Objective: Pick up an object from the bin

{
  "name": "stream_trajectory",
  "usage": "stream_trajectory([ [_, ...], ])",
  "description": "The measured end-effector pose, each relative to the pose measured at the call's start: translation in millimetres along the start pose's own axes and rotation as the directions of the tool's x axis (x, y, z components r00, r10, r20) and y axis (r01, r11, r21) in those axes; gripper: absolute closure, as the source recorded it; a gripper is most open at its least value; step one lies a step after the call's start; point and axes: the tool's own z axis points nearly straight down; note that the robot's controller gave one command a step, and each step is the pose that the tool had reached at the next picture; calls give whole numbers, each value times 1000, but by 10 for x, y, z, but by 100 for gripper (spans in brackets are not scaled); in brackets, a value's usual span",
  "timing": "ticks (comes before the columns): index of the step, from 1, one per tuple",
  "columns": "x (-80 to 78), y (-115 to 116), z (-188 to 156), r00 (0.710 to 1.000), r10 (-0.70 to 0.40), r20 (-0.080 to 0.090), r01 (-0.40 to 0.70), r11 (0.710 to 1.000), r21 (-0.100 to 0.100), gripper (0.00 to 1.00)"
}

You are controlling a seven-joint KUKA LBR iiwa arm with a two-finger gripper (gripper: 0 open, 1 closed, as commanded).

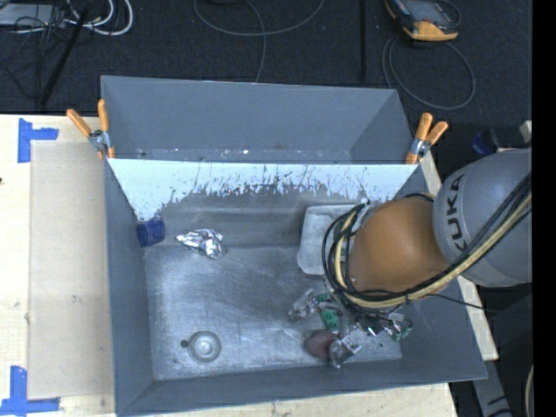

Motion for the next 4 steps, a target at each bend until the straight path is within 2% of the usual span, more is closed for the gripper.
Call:
stream_trajectory([
  [1,-9,16,-1,1000,2,2,-2,1000,-3,100],
  [2,33,-476,-1647,931,-365,0,365,931,-2,100],
  [3,41,-468,-1624,931,-364,-2,364,931,-7,0],
  [4,210,-729,-211,944,-331,-7,331,944,-14,0],
])
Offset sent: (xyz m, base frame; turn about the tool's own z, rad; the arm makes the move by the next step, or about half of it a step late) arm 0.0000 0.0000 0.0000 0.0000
